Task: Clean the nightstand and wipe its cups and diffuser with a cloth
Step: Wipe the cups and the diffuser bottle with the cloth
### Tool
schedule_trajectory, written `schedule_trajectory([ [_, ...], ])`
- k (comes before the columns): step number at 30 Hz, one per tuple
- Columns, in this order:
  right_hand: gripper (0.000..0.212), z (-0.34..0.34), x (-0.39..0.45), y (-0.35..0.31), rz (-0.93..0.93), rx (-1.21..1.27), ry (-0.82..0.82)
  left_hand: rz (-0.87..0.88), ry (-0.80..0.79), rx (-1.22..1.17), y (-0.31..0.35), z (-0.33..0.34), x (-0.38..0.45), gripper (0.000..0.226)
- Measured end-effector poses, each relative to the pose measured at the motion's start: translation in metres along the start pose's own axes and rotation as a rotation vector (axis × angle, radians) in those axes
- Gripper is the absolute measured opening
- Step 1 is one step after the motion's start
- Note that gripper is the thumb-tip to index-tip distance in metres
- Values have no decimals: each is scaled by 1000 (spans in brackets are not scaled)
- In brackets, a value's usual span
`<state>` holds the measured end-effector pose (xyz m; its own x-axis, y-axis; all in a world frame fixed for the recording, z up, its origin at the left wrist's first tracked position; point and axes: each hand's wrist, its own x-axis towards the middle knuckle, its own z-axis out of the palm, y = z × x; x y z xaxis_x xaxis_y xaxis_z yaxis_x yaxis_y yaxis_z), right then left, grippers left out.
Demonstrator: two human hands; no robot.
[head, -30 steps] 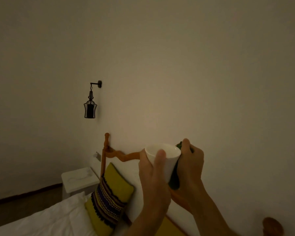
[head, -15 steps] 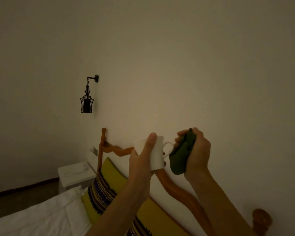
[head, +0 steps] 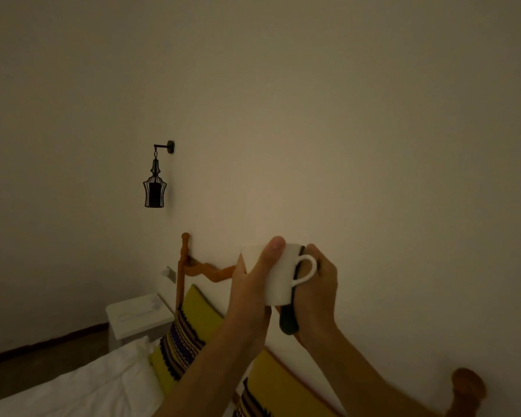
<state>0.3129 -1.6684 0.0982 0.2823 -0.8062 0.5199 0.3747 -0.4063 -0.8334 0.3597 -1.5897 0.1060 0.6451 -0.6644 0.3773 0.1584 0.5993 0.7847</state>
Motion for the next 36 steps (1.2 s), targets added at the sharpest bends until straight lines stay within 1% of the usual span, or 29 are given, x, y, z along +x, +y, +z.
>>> schedule_trajectory([
  [2, 36, 2, -2, -6, -70, -30, 23, -29, 19, -83, -2, -1, -3, 64],
  [3, 37, 1, 3, -10, -58, -1, 33, -49, 18, -120, -5, -2, -4, 63],
  [6, 32, -3, 19, -25, 255, 273, 25, -40, 44, -147, -9, -5, -9, 67],
  [7, 32, -4, 19, -26, 296, 301, 5, -23, 45, -111, -10, -5, -9, 70],
  [8, 34, -3, 15, -24, 254, 262, -27, -9, 54, -74, -9, -5, -10, 72],
  [10, 40, 2, 1, -13, 90, 91, -70, 14, 94, -35, -5, -7, -7, 77],
  [11, 41, 5, -6, -7, 47, -5, -88, 27, 124, -33, -4, -9, -5, 78],
  [13, 36, 7, -13, 1, 29, -101, -105, 56, 206, -38, -2, -14, -2, 82],
  [15, 39, 5, -11, 0, 116, -60, -65, 85, 261, -14, -4, -18, -2, 83],
  [16, 41, 3, -7, -4, 159, -5, -12, 111, 275, 36, -5, -20, -3, 81],
  [17, 41, 0, -3, -8, 138, 30, 55, 146, 285, 113, -8, -21, -6, 80],
  [19, 41, -3, 3, -19, -66, -10, 181, 229, 307, 284, -15, -20, -13, 84],
  [20, 41, -2, 4, -24, -174, -25, 225, 281, 318, 331, -17, -19, -17, 88],
  [22, 41, 2, 1, -27, -291, -41, 246, 359, 327, 342, -19, -13, -22, 92],
  [25, 39, 9, -12, -15, -318, -64, 232, 419, 333, 329, -11, -3, -23, 92],
  [27, 37, 12, -16, -9, -351, -136, 198, 407, 342, 296, -6, -3, -20, 93],
  [29, 37, 14, -11, -13, -363, -185, 173, 348, 355, 247, -5, -4, -15, 78],
  [30, 36, 14, -7, -17, -351, -180, 178, 309, 357, 219, -6, -5, -13, 71],
  [31, 34, 14, -2, -21, -322, -167, 197, 290, 359, 200, -6, -4, -12, 69],
  [33, 31, 14, 5, -21, -184, -85, 239, 297, 347, 204, -9, -4, -7, 79],
  [35, 29, 16, 0, -13, 79, 107, 231, 266, 335, 160, -6, 0, -6, 92],
  [36, 27, 19, -7, -8, 234, 247, 192, 217, 329, 112, -5, 1, -4, 94],
])
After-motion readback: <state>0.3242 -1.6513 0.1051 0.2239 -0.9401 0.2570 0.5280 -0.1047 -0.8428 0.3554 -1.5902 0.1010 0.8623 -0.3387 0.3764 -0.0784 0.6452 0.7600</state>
